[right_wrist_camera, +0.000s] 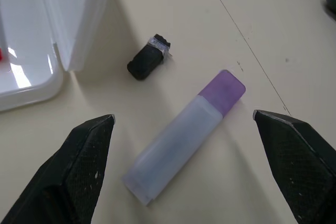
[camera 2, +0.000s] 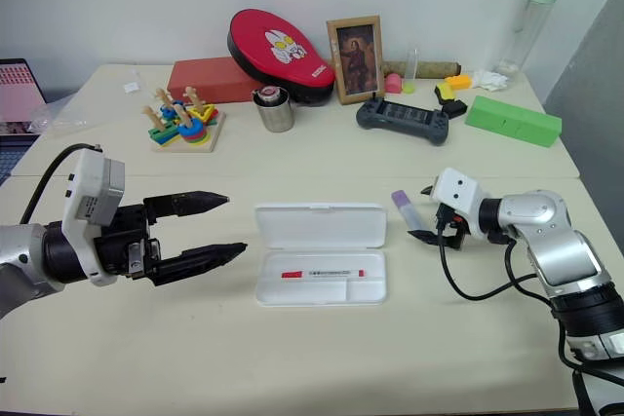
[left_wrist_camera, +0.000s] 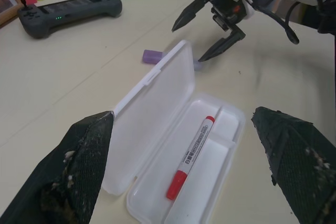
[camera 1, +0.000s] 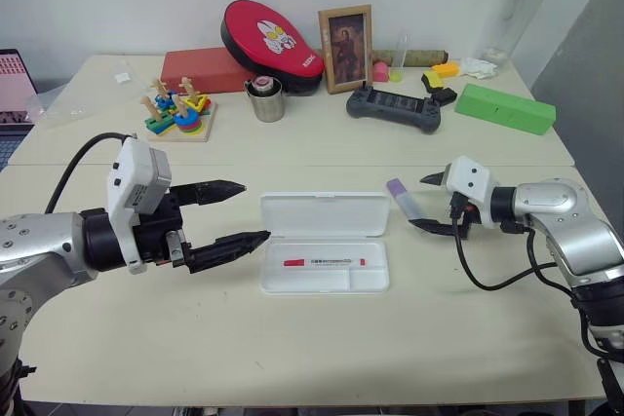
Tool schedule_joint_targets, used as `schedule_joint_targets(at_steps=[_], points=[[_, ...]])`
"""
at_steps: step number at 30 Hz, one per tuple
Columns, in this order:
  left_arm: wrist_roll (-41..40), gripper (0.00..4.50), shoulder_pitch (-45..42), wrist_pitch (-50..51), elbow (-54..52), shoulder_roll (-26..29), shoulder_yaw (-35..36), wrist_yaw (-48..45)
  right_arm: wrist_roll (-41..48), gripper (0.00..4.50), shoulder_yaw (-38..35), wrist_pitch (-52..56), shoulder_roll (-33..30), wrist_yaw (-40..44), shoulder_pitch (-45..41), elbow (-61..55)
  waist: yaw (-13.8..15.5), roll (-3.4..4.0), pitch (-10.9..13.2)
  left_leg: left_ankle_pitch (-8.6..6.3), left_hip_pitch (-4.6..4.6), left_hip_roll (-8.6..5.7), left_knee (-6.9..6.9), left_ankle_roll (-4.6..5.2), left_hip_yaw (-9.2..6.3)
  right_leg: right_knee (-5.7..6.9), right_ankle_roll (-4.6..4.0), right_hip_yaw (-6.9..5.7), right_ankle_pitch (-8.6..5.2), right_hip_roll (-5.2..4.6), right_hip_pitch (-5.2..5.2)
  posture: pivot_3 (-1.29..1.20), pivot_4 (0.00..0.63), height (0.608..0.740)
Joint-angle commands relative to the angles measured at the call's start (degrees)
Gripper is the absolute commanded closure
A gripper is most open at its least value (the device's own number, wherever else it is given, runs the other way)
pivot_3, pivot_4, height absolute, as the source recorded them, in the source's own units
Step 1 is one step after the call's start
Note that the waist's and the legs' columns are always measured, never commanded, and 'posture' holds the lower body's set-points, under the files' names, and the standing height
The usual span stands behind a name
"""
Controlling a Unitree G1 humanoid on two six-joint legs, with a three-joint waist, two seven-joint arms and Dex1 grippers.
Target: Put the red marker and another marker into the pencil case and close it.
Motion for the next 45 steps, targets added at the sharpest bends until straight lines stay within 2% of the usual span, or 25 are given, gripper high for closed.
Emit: schedule_joint_targets(at_steps=[1,13,26,35,41,45], points=[[0.1,0.0,0.77,-1.78,-2.07,0.7,1.81,0.37,0.13,0.05,-1.0,2.95,0.23,-0.83,-1.27,-1.14,0.03,0.0,0.0,0.0,0.0,0.0,0.0,0.0,0.0,0.0,0.0,0.0,0.0,0.0,0.01,0.0,0.15,0.74],[0.04,0.0,1.3,-2.86,-2.08,0.74,1.09,1.33,1.53,0.05,-1.15,16.08,3.89,-5.25,-2.82,-2.7,0.03,0.0,0.0,0.0,0.0,0.0,-0.01,0.0,0.01,0.0,-0.01,0.01,0.0,0.0,-0.01,0.0,0.15,0.74],[-0.1,0.0,1.66,-2.8,-2.69,0.61,0.88,2.02,-0.34,0.05,2.21,22.73,6.74,-9.57,-3.55,-5.15,0.01,0.0,0.0,0.0,0.0,0.0,-0.02,0.0,0.01,0.0,-0.01,0.01,0.0,0.0,-0.03,0.0,0.15,0.74],[-0.63,0.0,1.19,-2.7,-2.74,0.57,0.41,2.91,-0.27,0.05,1.41,32.52,9.82,-14.49,-5.99,-1.71,-0.05,0.0,0.0,0.0,0.0,0.0,-0.02,0.0,0.0,0.0,-0.01,0.01,0.0,0.0,-0.03,0.0,0.15,0.74],[-0.86,0.0,0.81,-2.57,-2.93,0.61,-0.04,3.53,0.71,0.05,0.95,35.44,10.33,-15.17,-6.74,-1.28,-0.17,0.0,0.0,0.0,0.0,0.0,-0.03,0.0,0.01,-0.01,-0.01,0.01,0.0,0.0,-0.04,0.0,0.15,0.74],[-1.03,0.0,0.44,-2.58,-2.98,0.68,-0.41,4.0,1.93,0.84,0.26,36.82,10.42,-15.61,-7.1,-1.05,-0.25,0.0,0.0,0.0,0.0,0.0,-0.03,0.0,0.01,0.0,-0.01,0.01,0.0,0.0,-0.03,0.0,0.15,0.74]])
